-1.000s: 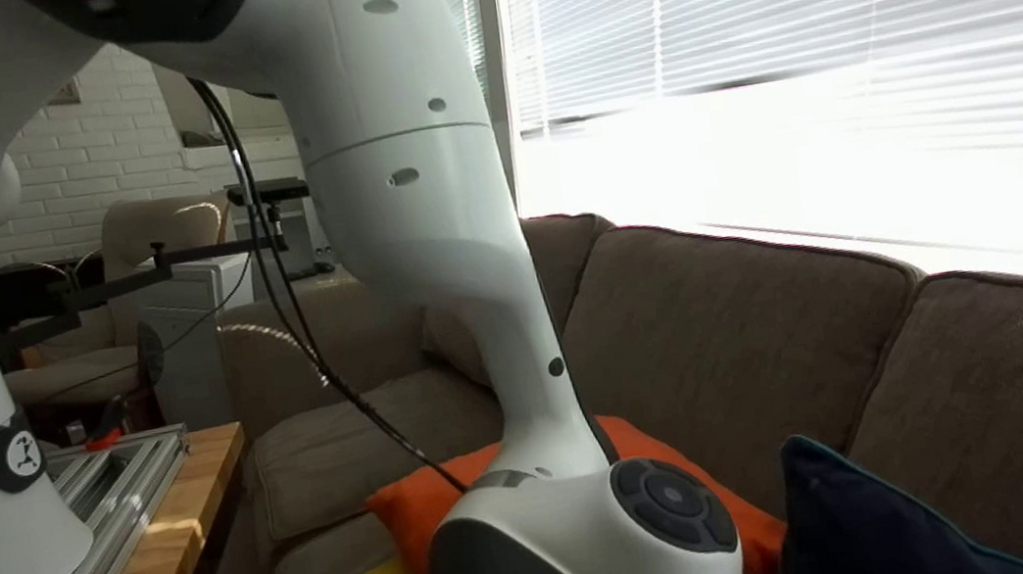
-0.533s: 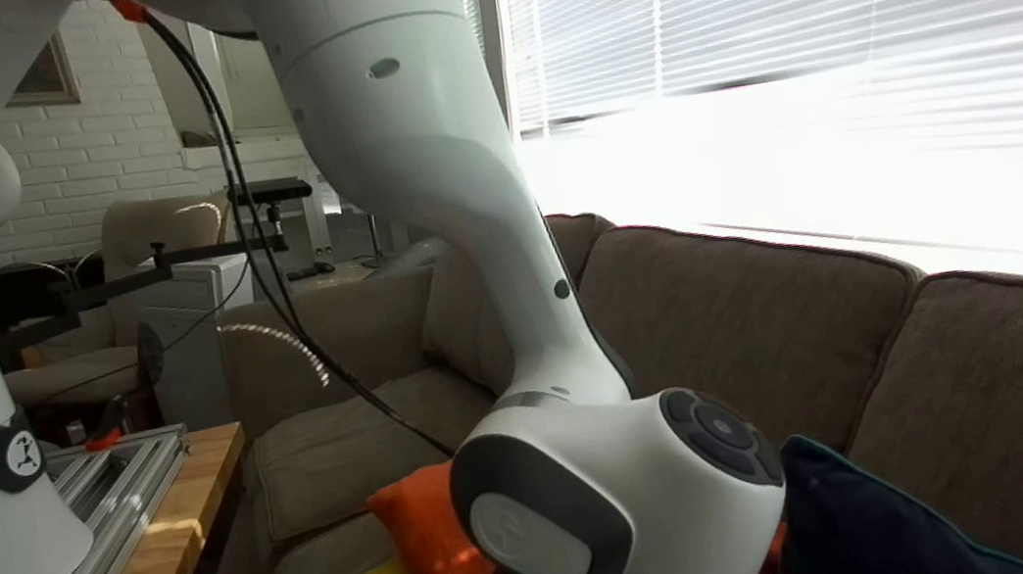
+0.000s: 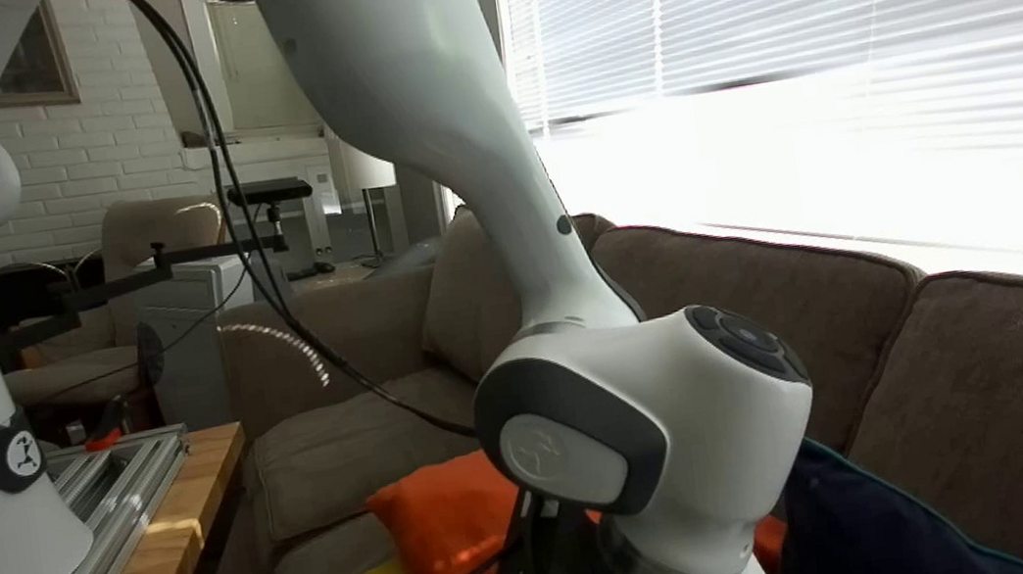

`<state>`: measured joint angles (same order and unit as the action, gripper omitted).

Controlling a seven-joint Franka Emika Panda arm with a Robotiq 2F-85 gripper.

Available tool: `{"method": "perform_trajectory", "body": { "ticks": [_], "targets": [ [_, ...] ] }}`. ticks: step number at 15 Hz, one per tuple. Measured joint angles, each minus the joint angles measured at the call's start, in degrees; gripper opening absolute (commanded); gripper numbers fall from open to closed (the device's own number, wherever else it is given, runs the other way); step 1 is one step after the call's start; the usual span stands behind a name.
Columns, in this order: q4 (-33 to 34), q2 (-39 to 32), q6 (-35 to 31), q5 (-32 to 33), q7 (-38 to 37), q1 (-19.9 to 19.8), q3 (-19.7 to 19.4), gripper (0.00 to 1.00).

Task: Put the remotes on the seat

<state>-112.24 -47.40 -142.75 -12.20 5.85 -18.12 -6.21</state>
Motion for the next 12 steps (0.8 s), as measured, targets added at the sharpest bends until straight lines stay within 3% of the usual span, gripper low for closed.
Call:
{"method": "perform_trajectory", "body": {
  "ticks": [4,7,8,12],
  "targets": [
    [-0.2,0.1,-1.3,1.2,0.0,0.9,-0.8,0.76],
    [-1.3,-0.8,-6.4,1.2,-0.4,1.0,-1.9,0.96],
    [-1.8,-1.6,-8.8,1.2,-0.6,0.8,-2.5,1.00],
    [-2.7,-7.1,-16.1,1.2,-1.6,-0.7,-4.2,1.00]
  ]
}}
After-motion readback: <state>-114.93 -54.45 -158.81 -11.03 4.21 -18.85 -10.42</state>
